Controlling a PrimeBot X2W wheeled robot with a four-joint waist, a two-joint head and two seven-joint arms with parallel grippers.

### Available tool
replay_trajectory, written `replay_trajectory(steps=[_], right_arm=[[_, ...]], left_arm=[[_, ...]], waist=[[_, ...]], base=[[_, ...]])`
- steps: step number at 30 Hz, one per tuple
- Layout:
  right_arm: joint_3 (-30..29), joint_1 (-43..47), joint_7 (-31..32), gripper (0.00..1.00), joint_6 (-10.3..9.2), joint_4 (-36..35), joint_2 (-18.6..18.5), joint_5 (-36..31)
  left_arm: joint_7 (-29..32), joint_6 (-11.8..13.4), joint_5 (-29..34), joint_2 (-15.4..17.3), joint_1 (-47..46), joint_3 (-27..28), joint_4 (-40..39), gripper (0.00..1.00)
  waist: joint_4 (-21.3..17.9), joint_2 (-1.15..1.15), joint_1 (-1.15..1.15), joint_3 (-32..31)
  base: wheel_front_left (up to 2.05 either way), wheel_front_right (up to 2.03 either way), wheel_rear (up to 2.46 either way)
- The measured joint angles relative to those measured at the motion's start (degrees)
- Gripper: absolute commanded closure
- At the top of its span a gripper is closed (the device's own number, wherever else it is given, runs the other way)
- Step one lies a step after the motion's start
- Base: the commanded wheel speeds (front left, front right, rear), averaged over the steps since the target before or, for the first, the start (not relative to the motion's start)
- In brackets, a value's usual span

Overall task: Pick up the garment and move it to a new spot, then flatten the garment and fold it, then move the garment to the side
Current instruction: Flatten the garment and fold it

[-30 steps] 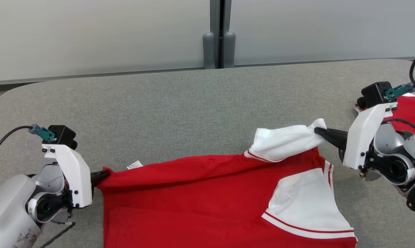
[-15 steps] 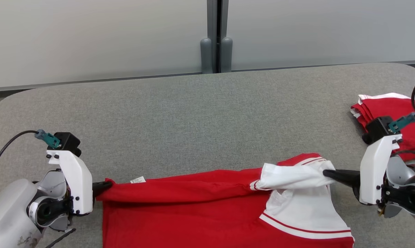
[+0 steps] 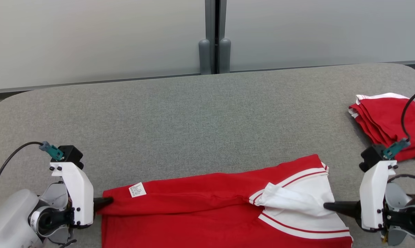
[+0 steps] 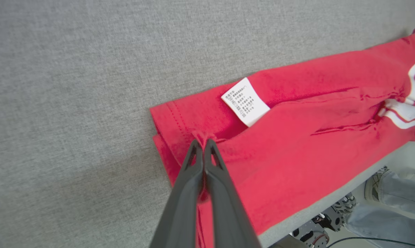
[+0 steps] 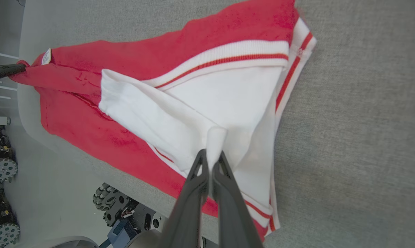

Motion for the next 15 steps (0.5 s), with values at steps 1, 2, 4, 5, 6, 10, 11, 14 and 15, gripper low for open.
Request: replay_trajectory(steps=[1, 2, 4, 5, 6, 10, 11, 14, 15], right_arm=[[0.07, 0.46, 0.27, 0.18, 0.01, 0.08, 0.11, -0.02], [0.10, 0.85, 0.62, 0.00, 0.00, 0.12, 0.27, -0.08], [0.33, 1.76, 1.35, 0.00, 0.01, 0.20, 0.67, -0.19], [0.43, 2.29, 1.70, 0.00, 0.00, 0.23, 0.81, -0.37], [0.49, 2.76, 2.05, 0.00, 0.00, 0.24, 0.90, -0.45], [0.31, 4.18, 2.46, 0.00, 0.00, 0.14, 0.88, -0.51], [0.13, 4.68, 2.65, 0.00, 0.00, 0.01, 0.85, -0.49], [-1.91, 6.33, 0.57, 0.00, 0.00, -1.14, 0.70, -0.02], [-3.00, 6.78, -1.09, 0.00, 0.00, -1.91, 0.69, 0.12]], left_arm=[[0.34, 0.01, 0.00, 0.00, 0.14, -0.11, 0.09, 0.00], [0.42, 0.01, -0.01, -0.02, 0.30, -0.24, 0.19, 0.00], [0.85, 0.01, -0.29, -0.04, 0.75, -0.34, 0.32, 0.00], [0.88, 0.01, -0.47, -0.09, 0.89, -0.42, 0.41, 0.00], [0.90, 0.01, -0.51, -0.11, 0.94, -0.47, 0.44, 0.00], [0.87, -0.01, -0.85, 0.14, 1.01, -0.29, 0.38, 0.00], [0.56, -0.02, -0.87, 0.36, 1.03, -0.13, 0.25, 0.00], [-2.21, -0.05, 0.10, 1.40, 1.04, 0.56, -0.47, 0.00], [-3.97, -0.05, 0.90, 1.78, 1.04, 0.94, -0.87, 0.00]], waist=[[-0.02, 0.00, 0.00, -0.01], [-0.02, 0.00, 0.00, -0.05], [-0.01, 0.00, 0.00, -0.21], [0.00, 0.00, 0.00, -0.35], [0.02, 0.00, 0.00, -0.53], [0.15, 0.00, 0.00, -1.34], [0.21, 0.00, 0.00, -1.68], [0.42, 0.00, 0.00, -2.79], [0.51, 0.00, 0.00, -3.17]], base=[[0.00, 0.00, 0.00], [0.00, 0.00, 0.00], [0.00, 0.00, 0.00], [0.00, 0.00, 0.00], [0.00, 0.00, 0.00], [0.00, 0.00, 0.00], [0.00, 0.00, 0.00], [0.00, 0.00, 0.00], [0.00, 0.00, 0.00]])
